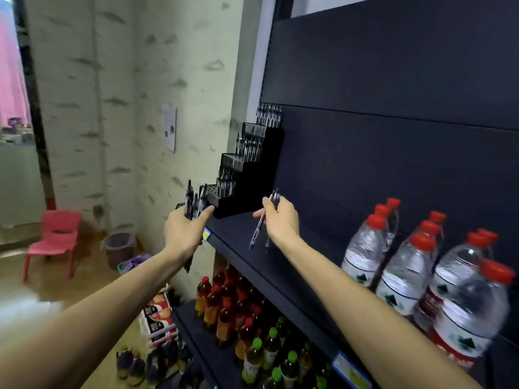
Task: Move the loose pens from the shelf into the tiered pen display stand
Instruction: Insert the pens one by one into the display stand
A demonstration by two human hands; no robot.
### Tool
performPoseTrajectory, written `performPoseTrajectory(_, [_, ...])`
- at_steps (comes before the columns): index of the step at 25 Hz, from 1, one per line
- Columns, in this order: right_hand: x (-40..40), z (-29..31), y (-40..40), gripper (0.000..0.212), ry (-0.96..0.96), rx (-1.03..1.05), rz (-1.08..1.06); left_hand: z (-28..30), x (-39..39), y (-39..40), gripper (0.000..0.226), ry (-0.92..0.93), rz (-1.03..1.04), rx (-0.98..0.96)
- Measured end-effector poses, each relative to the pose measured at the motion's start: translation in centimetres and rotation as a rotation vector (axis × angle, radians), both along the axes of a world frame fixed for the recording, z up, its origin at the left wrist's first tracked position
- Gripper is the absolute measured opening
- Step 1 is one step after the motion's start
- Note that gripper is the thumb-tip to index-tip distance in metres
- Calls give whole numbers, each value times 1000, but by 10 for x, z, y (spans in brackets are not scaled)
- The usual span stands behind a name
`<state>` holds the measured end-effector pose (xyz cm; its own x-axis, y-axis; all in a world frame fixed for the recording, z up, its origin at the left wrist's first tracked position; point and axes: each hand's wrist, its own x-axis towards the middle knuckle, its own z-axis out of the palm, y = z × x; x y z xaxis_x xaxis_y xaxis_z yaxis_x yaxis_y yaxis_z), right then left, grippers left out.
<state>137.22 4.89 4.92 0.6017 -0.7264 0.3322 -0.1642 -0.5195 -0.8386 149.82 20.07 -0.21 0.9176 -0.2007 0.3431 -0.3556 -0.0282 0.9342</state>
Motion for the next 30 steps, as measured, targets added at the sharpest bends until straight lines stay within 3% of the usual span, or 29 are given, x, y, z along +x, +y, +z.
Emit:
performPoseTrajectory(7, [133, -11, -56, 29, -72, -98, -29, 4, 133, -69, 44, -93, -36, -39])
performPoseTrajectory(15, [279, 41, -117, 45, -277, -171, -72, 46, 285, -146, 44, -132, -158, -63])
performPoseTrajectory(18, [314, 51, -121, 46, -342, -204, 3, 57, 320, -169, 42, -105, -193, -73])
performPoseTrajectory(25, [378, 55, -130, 28, -209, -347, -140, 41, 393, -216, 35, 1, -356, -142])
performPoseTrajectory(30, [403, 44, -124, 51, -16, -402, -352, 18, 434, -232, 33, 36, -497, -78])
